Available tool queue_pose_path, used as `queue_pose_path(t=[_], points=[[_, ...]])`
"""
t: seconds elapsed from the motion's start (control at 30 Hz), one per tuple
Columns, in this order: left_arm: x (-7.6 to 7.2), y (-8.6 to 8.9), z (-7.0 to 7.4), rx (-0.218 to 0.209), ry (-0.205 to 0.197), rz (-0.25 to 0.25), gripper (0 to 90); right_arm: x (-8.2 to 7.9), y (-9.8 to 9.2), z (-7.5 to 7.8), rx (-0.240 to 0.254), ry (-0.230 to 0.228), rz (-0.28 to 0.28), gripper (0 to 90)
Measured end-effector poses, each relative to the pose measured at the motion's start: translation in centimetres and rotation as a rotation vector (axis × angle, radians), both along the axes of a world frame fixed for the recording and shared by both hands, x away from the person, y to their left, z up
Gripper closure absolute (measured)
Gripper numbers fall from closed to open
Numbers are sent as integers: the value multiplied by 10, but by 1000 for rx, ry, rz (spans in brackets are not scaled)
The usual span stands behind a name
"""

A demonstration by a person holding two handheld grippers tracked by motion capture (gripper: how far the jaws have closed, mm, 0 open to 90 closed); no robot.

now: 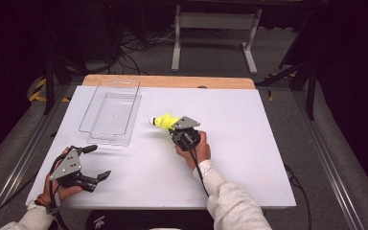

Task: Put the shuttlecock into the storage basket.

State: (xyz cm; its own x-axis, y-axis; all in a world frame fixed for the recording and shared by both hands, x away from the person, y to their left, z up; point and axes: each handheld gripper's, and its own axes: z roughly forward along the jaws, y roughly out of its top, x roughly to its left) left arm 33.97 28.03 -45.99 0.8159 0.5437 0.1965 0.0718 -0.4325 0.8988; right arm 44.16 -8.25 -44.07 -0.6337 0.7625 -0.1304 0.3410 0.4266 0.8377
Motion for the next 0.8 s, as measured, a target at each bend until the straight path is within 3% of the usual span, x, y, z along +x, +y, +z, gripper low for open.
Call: queue_pose_path(t=[0.8], points=[[0, 0, 0, 1, 1, 6, 41, -7, -8, 24, 18, -51, 13, 873]])
